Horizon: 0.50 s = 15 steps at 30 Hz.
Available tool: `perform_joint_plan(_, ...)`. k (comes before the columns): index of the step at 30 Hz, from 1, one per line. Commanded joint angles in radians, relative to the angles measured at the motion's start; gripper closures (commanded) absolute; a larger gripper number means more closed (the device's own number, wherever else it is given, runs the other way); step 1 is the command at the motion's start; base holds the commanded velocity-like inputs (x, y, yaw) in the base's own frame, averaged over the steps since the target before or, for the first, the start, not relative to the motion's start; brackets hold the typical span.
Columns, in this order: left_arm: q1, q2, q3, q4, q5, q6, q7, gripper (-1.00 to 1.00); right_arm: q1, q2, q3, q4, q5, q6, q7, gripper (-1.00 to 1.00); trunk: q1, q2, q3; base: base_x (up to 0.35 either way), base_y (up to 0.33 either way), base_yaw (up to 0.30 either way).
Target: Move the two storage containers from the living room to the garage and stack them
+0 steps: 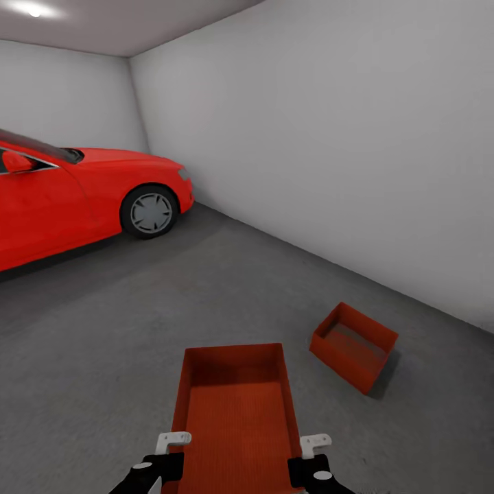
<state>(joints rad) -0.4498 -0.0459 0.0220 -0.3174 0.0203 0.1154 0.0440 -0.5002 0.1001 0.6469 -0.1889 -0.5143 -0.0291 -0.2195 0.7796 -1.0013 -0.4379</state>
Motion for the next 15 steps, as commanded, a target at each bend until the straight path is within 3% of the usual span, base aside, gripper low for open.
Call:
perform_joint_plan(1,0.0,0.001,-0.013,-0.006,-0.015,0.006,0.011,1.0,-0.001,-0.014,-0.007,0.023,-0.024,-0.005,-0.006,1.0,0.0,-0.001,-0.001,0.0,0.0,-0.284)
perform_joint_plan(15,0.0,0.001,-0.013,-0.006,-0.015,0.006,0.013,1.0,-0.001,-0.014,-0.007,0.023,-0.024,-0.005,-0.006,1.0,0.0,-0.001,-0.001,0.028,0.0,-0.289)
